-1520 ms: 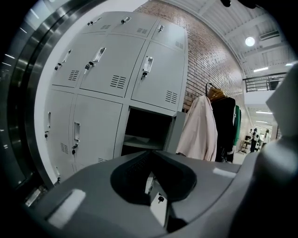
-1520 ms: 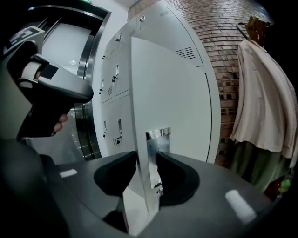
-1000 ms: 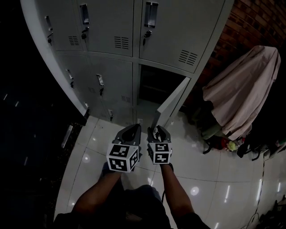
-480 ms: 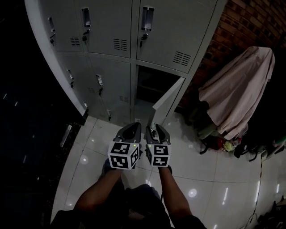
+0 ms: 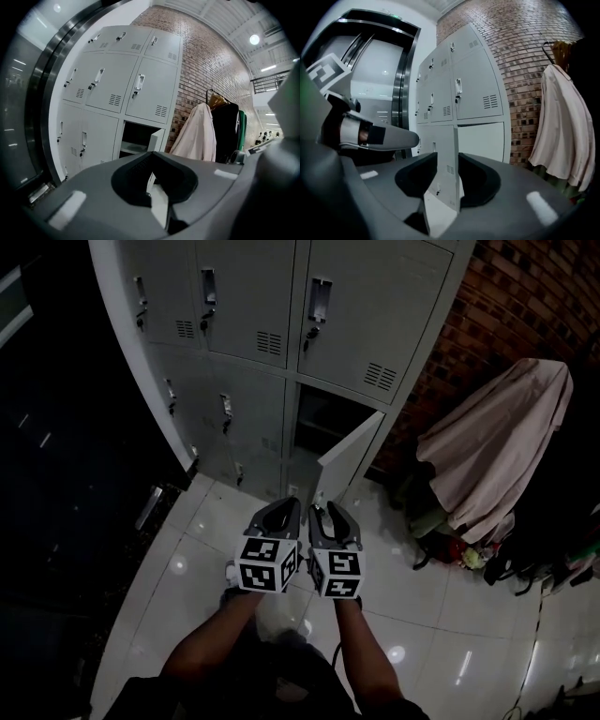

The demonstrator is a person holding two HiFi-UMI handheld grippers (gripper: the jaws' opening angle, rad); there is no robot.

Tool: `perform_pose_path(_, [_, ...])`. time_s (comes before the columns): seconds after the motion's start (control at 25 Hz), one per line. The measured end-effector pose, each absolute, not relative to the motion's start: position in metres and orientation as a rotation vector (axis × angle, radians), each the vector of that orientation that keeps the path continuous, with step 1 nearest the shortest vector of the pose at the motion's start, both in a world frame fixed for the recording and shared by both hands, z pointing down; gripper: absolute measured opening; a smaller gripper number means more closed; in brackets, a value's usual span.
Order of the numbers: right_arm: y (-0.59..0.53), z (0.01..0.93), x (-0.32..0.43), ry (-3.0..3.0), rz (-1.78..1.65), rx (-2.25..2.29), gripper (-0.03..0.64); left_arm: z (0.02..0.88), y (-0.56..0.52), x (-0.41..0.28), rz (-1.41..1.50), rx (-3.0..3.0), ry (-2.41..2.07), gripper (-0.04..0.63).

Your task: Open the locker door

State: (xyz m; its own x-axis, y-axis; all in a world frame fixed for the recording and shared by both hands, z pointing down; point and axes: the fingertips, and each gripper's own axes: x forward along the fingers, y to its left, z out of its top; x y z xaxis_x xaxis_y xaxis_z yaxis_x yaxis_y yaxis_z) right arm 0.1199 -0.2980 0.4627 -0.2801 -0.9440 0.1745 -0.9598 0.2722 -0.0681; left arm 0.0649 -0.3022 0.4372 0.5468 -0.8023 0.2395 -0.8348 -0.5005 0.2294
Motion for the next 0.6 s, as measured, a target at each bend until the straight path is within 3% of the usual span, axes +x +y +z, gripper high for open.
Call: perform_pose_path(0.6, [-0.245, 0.375, 0.059, -2.518, 0.117, 1.819, 0.059, 0.382, -0.249, 0.016, 0.087, 2.537, -1.413, 0.005])
